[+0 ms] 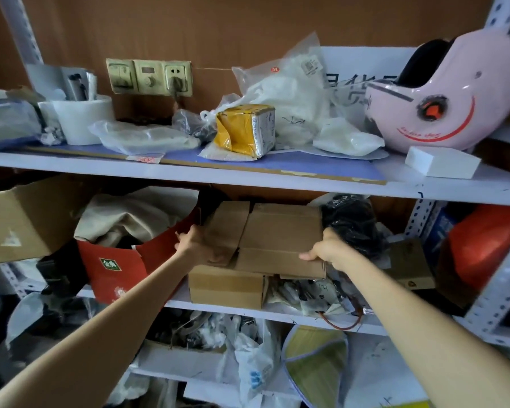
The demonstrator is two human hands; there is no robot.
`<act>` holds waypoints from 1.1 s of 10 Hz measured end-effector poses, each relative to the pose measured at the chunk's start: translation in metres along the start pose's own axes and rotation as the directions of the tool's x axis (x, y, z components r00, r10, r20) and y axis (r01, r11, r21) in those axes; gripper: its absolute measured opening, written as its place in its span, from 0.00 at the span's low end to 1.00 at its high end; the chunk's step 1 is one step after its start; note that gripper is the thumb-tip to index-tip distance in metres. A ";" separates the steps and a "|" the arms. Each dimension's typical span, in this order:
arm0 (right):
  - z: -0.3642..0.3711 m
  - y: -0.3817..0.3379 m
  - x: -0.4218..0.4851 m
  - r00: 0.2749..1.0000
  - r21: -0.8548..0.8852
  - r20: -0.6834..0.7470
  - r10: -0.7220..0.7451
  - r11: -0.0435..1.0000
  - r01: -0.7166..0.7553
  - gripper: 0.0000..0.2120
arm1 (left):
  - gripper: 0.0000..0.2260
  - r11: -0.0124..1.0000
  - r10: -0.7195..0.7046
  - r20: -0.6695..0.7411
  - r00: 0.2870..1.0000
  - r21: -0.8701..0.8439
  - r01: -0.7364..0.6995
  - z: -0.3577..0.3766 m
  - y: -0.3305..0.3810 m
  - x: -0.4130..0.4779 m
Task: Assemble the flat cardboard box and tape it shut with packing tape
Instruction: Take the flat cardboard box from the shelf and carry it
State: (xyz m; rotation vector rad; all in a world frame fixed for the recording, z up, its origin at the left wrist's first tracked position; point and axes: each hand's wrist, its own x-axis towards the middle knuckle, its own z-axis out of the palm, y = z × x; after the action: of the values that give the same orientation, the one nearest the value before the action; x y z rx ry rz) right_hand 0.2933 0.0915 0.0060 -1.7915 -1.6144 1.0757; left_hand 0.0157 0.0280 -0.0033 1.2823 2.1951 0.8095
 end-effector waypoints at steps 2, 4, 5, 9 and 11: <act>-0.050 0.034 -0.011 0.978 0.119 -0.208 0.021 0.993 0.004 0.47 | 0.39 0.976 0.022 0.162 0.987 -0.217 0.014 0.027 0.033 0.001; -0.100 0.092 -0.051 0.923 0.222 -0.362 0.132 0.974 -0.052 0.46 | 0.32 0.950 0.169 0.227 0.959 -0.295 -0.097 0.084 0.081 -0.001; -0.121 0.122 -0.087 0.881 0.254 -0.425 0.208 0.962 -0.105 0.47 | 0.32 0.952 0.268 0.268 0.925 -0.224 -0.210 0.125 0.114 -0.016; -0.168 0.214 -0.241 0.629 0.252 -0.677 0.382 0.923 -0.290 0.31 | 0.21 0.932 0.346 0.619 0.704 -0.316 -0.180 0.266 0.124 -0.140; -0.191 0.258 -0.390 0.413 0.615 -0.696 0.587 0.784 -0.078 0.25 | 0.13 0.770 0.638 0.686 0.350 -0.575 -0.279 0.304 0.178 -0.265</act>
State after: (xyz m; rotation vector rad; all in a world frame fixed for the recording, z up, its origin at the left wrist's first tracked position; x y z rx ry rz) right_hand 0.6034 -0.3066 -0.0029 -1.8318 -0.2657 0.4429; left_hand 0.4424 -0.0608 -0.0719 1.6476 0.7874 0.5109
